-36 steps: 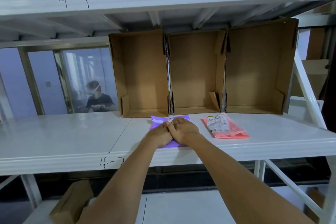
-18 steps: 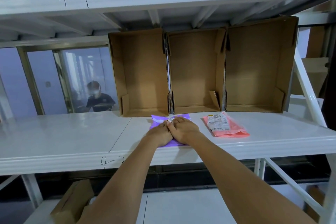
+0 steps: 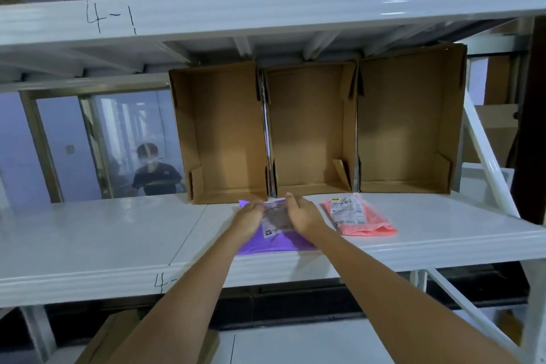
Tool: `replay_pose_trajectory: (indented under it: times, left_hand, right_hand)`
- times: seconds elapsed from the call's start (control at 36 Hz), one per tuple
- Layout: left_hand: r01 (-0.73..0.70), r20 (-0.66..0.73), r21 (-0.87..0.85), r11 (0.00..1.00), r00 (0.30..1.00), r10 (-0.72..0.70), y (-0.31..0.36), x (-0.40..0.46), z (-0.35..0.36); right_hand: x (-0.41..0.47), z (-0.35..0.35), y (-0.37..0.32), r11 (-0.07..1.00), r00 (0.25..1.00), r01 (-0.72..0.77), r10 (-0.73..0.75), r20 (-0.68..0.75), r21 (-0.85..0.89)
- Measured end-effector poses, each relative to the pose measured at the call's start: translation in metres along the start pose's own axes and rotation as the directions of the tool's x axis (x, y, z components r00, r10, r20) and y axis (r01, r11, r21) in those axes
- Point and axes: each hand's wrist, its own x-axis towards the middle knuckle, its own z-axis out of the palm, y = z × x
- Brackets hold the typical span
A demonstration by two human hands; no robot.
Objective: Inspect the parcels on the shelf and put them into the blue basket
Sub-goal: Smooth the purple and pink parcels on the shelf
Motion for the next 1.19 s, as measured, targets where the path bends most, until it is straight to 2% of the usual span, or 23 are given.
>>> replay_pose_trajectory:
  times: [0.06,0.11,0.28,0.36,0.58,0.81,0.94,1.08,1.19]
  left_hand:
    - [0.006,-0.097,-0.024,1.0,0.995,-0.008,0.004,0.003,-0.01]
    - [-0.019,-0.114,0.064,0.998,0.993,0.026,0.004,0.006,-0.019]
    - [-0.112,0.032,0.307,0.945,0.994,0.108,-0.004,0.015,0.001]
    - [-0.114,0.081,0.402,0.908,0.993,0.089,-0.012,0.018,0.011]
    - [-0.063,0.167,0.399,0.915,0.986,-0.005,-0.008,0.019,0.009]
    - [-0.072,0.197,0.447,0.892,0.98,-0.02,-0.003,0.016,0.008]
    - [0.001,0.131,0.465,0.885,0.989,-0.07,-0.003,0.015,0.009]
    - [0.104,0.066,0.55,0.829,0.984,-0.167,0.001,0.008,0.009]
    - [0.091,0.058,0.574,0.814,0.987,-0.152,0.0,0.006,0.009]
  right_hand:
    - [0.009,-0.007,0.004,0.989,0.998,0.014,-0.022,-0.056,-0.147]
    - [0.017,-0.01,0.005,0.97,0.999,0.02,-0.031,-0.04,-0.243]
    - [0.022,0.008,0.014,0.894,0.983,0.146,-0.085,0.16,-0.424]
    - [0.023,0.013,0.018,0.884,0.976,0.17,-0.088,0.201,-0.436]
    - [0.025,0.014,0.018,0.891,0.979,0.124,-0.037,0.202,-0.437]
    - [0.025,0.013,0.014,0.876,0.976,0.107,-0.002,0.218,-0.471]
    - [0.026,0.015,0.011,0.862,0.983,0.075,0.021,0.182,-0.501]
    - [0.024,0.017,0.01,0.835,0.992,0.032,0.041,0.12,-0.549]
    - [0.019,0.016,0.01,0.831,0.992,0.032,0.04,0.117,-0.555]
